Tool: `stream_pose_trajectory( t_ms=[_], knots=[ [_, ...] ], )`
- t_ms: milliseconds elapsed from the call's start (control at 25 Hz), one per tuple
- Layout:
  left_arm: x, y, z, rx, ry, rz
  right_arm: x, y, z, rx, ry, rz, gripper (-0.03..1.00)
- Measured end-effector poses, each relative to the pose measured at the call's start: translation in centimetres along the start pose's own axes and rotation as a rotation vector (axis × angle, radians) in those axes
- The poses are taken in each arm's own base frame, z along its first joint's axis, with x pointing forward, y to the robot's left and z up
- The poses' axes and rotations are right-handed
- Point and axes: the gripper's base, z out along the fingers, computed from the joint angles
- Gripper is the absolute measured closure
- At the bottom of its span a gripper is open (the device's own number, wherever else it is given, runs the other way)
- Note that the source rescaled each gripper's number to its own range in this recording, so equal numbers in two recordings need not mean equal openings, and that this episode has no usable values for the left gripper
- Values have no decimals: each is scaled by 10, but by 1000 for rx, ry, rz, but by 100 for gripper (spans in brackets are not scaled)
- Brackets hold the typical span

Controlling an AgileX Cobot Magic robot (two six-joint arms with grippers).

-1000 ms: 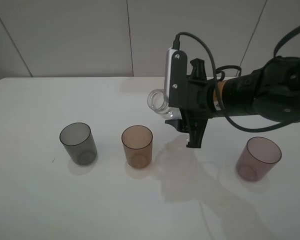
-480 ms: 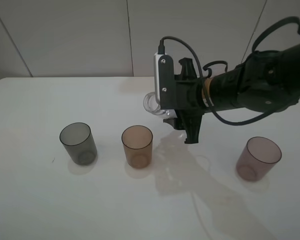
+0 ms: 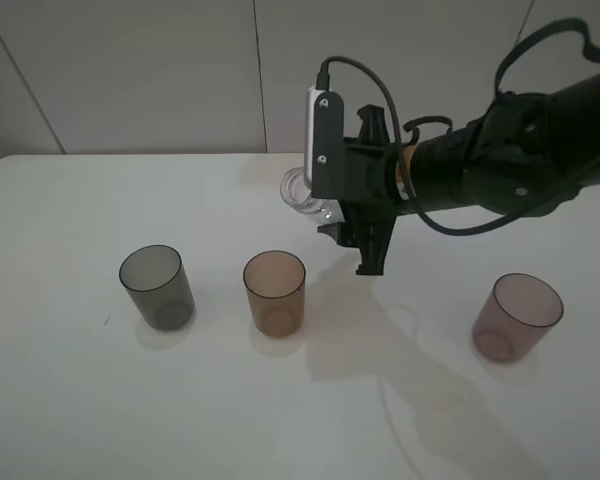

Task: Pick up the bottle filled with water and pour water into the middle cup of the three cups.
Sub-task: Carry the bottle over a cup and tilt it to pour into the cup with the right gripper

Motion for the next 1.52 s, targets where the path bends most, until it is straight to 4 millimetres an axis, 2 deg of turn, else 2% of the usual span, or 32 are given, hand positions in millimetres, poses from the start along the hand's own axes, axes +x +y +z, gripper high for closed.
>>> stream_pose_trajectory(
  t_ms=[320,680,1040,1320,1520],
  knots=[
    [0,0,0,0,0,0,1,6,6,-28,5,-116,94],
    [0,0,0,0,0,0,-12,7,10,21,-95,-310,94],
    [0,0,0,0,0,0,-19,-10,10,246,-151,-349,94],
    [0,0,0,0,0,0,-14,0,20,276,-159,-375,94],
    [0,0,0,0,0,0,-9,9,23,290,-159,-333,94]
  ],
)
